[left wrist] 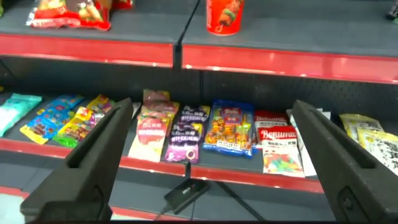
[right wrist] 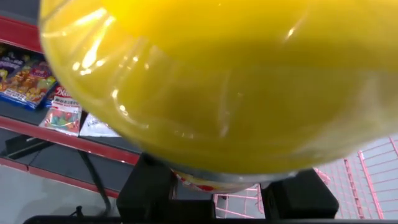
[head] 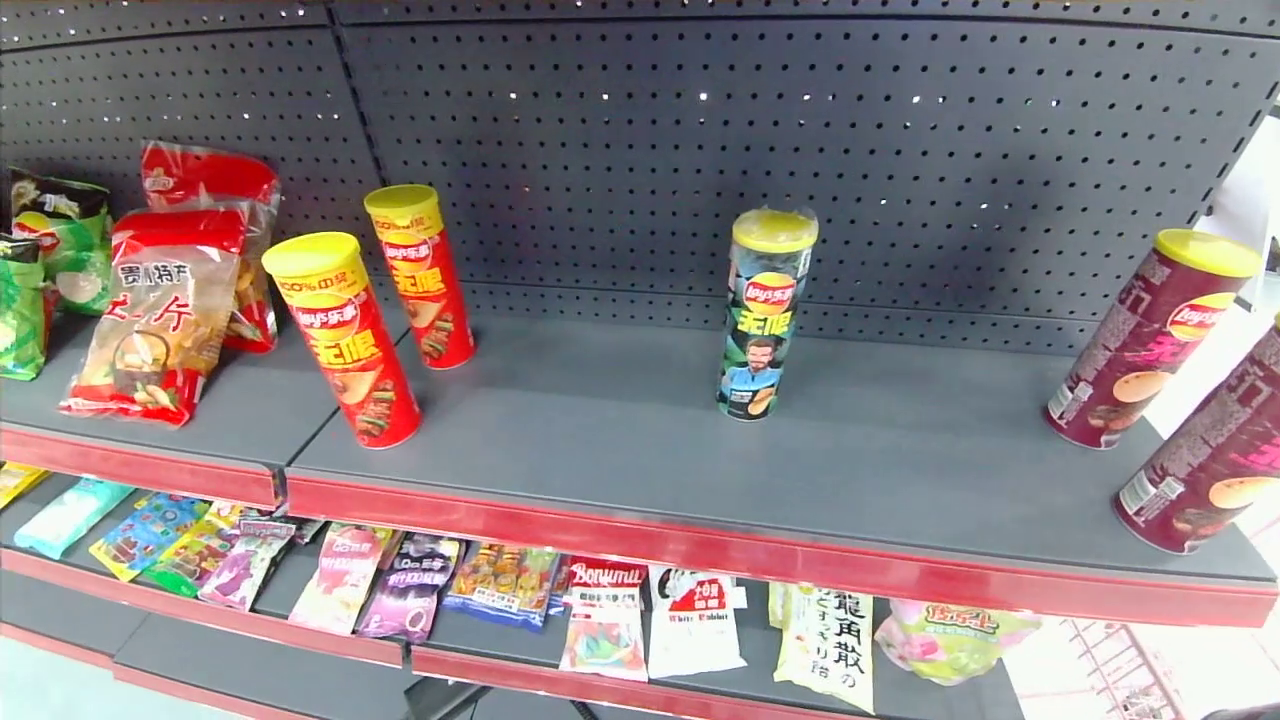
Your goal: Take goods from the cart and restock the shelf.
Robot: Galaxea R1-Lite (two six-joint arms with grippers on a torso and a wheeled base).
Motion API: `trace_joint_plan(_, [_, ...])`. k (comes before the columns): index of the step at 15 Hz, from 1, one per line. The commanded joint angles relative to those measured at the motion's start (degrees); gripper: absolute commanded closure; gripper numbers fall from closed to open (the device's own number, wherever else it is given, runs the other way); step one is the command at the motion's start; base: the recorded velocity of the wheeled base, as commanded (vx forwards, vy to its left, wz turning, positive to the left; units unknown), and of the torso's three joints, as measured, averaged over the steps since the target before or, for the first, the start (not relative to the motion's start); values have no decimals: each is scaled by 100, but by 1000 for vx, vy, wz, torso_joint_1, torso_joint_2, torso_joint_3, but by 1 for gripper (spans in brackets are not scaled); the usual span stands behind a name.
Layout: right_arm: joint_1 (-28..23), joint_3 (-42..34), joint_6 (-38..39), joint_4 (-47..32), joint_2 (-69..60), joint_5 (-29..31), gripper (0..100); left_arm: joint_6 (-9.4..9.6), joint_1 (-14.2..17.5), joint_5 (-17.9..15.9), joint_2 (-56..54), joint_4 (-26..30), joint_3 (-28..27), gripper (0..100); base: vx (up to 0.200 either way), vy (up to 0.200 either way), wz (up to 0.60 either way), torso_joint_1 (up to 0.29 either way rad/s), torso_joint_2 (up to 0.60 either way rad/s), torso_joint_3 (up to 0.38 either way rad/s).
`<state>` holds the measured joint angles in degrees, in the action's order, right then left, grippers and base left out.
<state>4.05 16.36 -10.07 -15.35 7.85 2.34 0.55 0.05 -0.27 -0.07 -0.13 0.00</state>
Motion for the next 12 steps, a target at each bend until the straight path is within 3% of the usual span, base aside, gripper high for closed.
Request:
trace_joint_plan(1, [-9,-1,-30,5,76,-6,100,7,-5,0,7,5,0,0,0,0,0,0,0,0])
trace_joint_plan(4, [0,-10,-30,5,94,-32,100,7,-5,0,7,5,0,0,0,0,-600,-1,1,2])
trace_joint_plan(7, [0,-72,-30,14,76,-49,100,15,-5,0,7,5,0,0,0,0,0,0,0,0])
trace_joint_plan(12, [0,-212,128,76,6,-58,100,7,-5,0,7,5,0,0,200,0,0,-6,1,4])
